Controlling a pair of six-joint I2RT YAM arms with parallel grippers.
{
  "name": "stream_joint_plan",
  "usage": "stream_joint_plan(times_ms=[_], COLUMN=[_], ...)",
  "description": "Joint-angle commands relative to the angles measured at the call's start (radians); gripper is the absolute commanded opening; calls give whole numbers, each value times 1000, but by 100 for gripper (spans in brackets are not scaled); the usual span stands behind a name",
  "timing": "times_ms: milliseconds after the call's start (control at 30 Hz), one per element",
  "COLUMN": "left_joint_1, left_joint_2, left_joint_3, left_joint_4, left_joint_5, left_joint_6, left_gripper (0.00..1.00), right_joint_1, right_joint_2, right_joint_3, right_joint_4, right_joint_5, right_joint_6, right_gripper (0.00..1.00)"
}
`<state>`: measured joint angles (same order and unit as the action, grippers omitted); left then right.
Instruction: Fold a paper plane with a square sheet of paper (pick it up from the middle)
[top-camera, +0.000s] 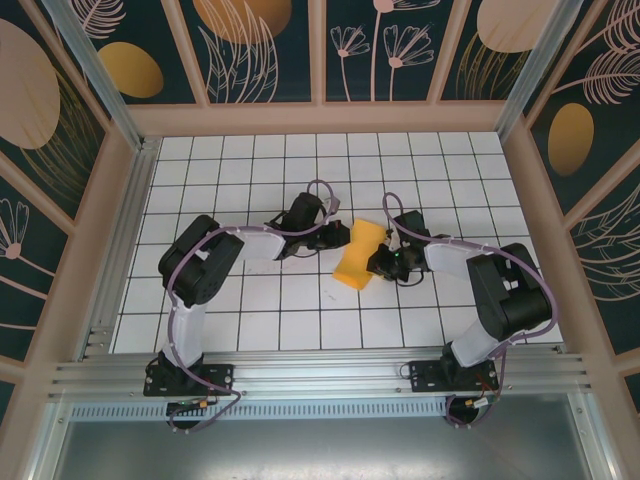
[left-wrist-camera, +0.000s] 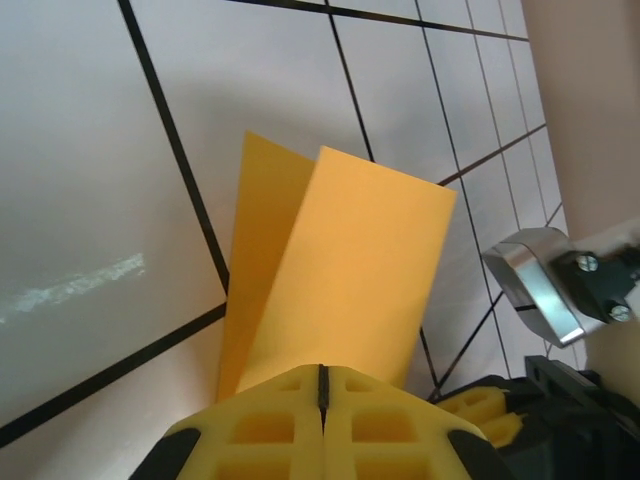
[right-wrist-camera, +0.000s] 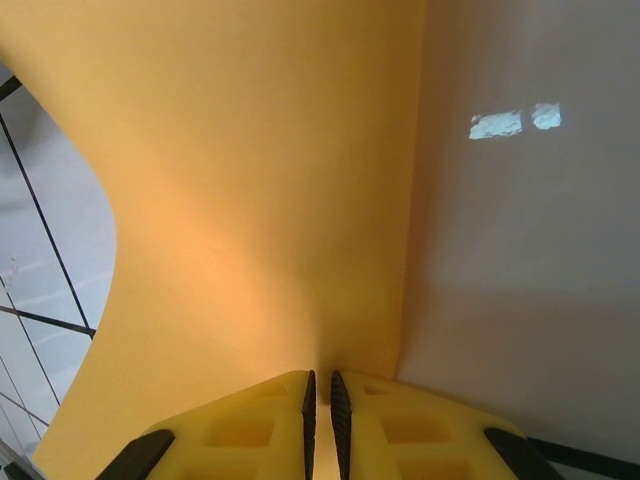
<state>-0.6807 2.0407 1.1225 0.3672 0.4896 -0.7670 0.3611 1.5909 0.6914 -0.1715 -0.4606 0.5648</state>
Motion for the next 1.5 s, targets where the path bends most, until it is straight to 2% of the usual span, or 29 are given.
stream_joint_plan(times_ms=[0, 167, 633, 867, 1067, 1367, 1467], left_joint_1=[-5, -6, -6, -6, -5, -6, -8], left_joint_2=[-7, 17, 113, 125, 130, 146, 154], left_joint_3=[-25, -25, 19, 22, 26, 40, 42], left_joint_4=[51, 73, -51, -74, -72, -78, -79], left_joint_5=[80, 120, 19, 10, 16, 26, 29], left_joint_6=[-25, -36, 11, 30, 32, 38, 38], left_gripper=[5, 6, 5, 5, 4, 4, 3], right_joint_1=[3, 5, 7, 29, 74, 85, 84], right_joint_2=[28, 27, 4, -88, -121, -85, -53], right_joint_3=[-18, -17, 22, 23, -6, -39, -44], right_joint_4=[-28, -25, -39, -17, 24, 50, 37], right_joint_5=[85, 86, 85, 38, 25, 24, 63], right_joint_6=[18, 24, 29, 65, 113, 126, 120], right_gripper=[19, 19, 20, 23, 22, 21, 20])
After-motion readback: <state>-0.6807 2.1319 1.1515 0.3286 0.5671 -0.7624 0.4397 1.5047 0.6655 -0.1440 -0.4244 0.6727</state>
